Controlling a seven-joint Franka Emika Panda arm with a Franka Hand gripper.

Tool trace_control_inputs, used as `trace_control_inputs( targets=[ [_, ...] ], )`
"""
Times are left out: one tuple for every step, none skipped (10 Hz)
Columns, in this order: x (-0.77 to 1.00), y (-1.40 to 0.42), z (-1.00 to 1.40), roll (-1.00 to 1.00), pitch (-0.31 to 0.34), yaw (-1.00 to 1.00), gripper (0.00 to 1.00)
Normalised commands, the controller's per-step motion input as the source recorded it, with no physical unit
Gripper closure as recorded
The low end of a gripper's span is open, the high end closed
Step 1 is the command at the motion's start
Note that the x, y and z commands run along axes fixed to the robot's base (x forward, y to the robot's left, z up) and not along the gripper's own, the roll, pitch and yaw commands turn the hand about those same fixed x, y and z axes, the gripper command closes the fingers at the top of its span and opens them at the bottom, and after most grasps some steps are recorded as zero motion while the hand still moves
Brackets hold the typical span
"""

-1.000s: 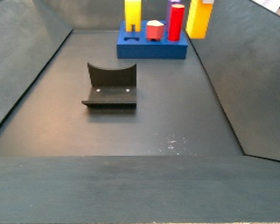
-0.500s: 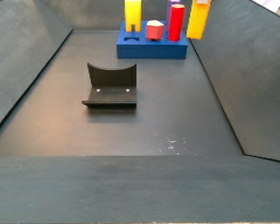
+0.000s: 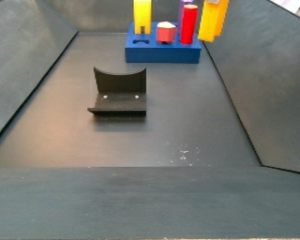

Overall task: Pick up the arch object. Move up. Rotate the arch object. Move to above the board. Insert the arch object.
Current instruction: Rotate the arch object.

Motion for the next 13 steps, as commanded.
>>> trace_control_inputs(
  targets=[
    [0.04, 0.04, 0.0, -0.02, 0.071, -1.0, 1.0],
    [0.04, 0.04, -0.01, -0.03, 0.085, -1.0, 1.0],
    [0.04, 0.03, -0.01, -0.03, 0.1, -1.0, 1.0],
    [0.04, 0.03, -0.01, -0.04, 0.121, -1.0, 1.0],
    [0.04, 0.03, 0.0, -0.05, 0.144, -0.94, 1.0],
    [0.04, 0.03, 0.0, -0.05, 0.142, -0.61, 1.0],
    [0.04, 0.03, 0.0, -0.05, 0.14, -0.41, 1.0],
    [0.05, 0.03, 0.0, -0.05, 0.139, -0.31, 1.0],
    [0.0, 0.0, 0.0, -0.02, 0.066, -1.0, 1.0],
    [0.0, 0.0, 0.0, -0.02, 0.068, -1.0, 1.0],
    [0.0, 0.0, 0.0, -0.03, 0.081, -1.0, 1.0],
    [0.01, 0.01, 0.01, -0.03, 0.094, -1.0, 1.0],
    [0.01, 0.01, 0.01, -0.05, 0.122, -1.0, 1.0]
  ],
)
